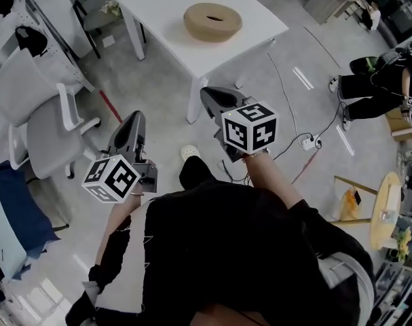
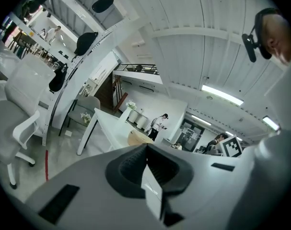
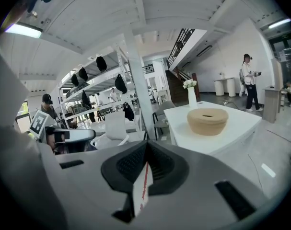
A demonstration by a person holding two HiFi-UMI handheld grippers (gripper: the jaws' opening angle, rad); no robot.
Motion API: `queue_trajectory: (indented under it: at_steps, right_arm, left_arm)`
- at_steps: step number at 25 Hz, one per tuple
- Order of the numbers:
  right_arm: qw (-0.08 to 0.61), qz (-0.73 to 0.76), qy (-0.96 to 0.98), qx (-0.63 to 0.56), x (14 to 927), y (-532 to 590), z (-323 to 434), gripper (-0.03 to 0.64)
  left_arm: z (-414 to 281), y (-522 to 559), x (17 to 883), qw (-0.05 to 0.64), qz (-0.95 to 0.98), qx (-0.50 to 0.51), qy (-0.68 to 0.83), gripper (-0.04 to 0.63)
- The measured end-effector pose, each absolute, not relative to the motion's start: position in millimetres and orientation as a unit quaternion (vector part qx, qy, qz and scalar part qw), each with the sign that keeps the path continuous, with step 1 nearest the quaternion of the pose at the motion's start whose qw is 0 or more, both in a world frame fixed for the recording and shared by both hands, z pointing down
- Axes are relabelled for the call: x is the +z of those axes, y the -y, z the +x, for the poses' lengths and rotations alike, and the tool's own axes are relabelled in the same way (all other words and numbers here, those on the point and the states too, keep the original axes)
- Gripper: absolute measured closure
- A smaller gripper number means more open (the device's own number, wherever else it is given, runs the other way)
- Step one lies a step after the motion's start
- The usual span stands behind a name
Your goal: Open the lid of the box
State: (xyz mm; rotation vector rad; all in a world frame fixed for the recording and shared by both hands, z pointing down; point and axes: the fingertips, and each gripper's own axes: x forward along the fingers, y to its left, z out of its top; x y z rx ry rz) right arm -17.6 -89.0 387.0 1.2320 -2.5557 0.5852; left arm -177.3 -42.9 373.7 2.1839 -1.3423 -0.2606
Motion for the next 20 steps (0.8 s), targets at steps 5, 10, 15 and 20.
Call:
queue_trajectory:
  at_steps: [5,10,15,20]
  right_arm:
    - [0.129,0.421,0.879,0.182,384.0,132.4,-8.8,0.615]
    - [0.115,0.420,0.882,0.181,375.4,180.7,-0.3,0.615]
    - [0.113,0.412,0.888,0.173,370.9,222.9,3.8,0.615]
    - [0.119,0.413,0.886,0.173,375.4,266.0,16.1,0.615]
  left_arm:
    - [-179.0,78.8,366.3,0.269,0.810,-0.101,0.512,0.586]
    - [-182.2,119.3,353.8,0.255,0.805,-0.105,0.525,0.586]
    - [-183.3,152.2,337.8,0.237,0.802,-0.108,0.537,0.586]
    - [-185.7,185.2,333.4,0.228,0.801,-0.111,0.543,0.586]
